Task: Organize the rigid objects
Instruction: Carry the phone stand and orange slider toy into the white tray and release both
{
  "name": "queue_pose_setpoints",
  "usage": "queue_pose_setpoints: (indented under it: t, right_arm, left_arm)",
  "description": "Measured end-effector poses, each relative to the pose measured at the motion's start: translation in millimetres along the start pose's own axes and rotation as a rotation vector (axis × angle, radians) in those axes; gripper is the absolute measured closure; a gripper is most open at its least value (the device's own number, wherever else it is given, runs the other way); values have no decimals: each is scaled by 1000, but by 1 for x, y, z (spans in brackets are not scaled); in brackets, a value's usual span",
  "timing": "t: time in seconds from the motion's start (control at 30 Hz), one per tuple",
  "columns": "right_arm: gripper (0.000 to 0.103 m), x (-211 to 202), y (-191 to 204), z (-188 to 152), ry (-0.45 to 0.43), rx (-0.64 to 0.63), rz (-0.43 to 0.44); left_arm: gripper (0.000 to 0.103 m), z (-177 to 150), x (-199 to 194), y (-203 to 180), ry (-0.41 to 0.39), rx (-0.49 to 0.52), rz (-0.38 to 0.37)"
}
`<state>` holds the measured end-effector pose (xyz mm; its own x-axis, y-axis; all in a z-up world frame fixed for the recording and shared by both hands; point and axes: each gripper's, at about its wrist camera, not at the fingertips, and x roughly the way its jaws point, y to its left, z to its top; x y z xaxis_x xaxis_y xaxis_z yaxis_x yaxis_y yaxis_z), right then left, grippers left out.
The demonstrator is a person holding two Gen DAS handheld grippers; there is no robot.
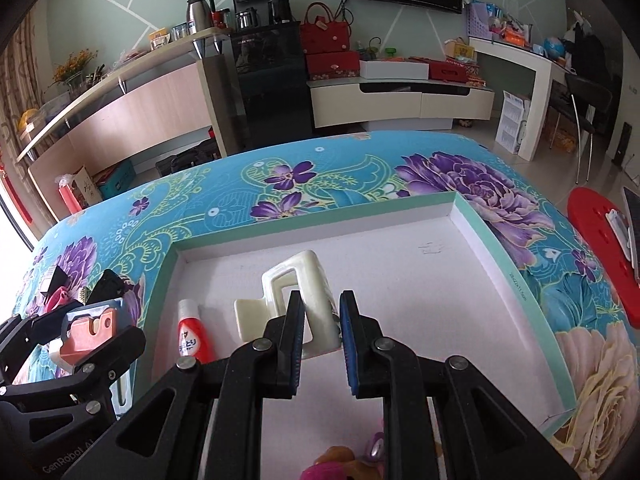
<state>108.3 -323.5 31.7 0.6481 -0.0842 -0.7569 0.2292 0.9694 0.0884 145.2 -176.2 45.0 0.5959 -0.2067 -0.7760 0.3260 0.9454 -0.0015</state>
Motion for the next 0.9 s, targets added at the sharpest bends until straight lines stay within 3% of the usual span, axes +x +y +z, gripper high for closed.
queue_pose_setpoints:
  t: [0.5,0.6,0.8,0.87,0.9]
  right_arm:
    - [85,11,-15,-3,41,25,-2]
    - [84,13,-14,-5,55,17,0]
    - [84,14,-10,-5,58,3,-2]
    - [77,14,-9,-5,57,1,-8]
    - [63,13,-9,-4,56,2,-9]
  left_arm:
    - [26,19,28,-19,30,-37,-30]
    - [17,20,25,-14,24,-54,-23]
    - [13,21,9,6,-3,-120,19]
    - [6,18,2,17,-14,-155,38]
    - [0,16,-1,23,-19,-174,49]
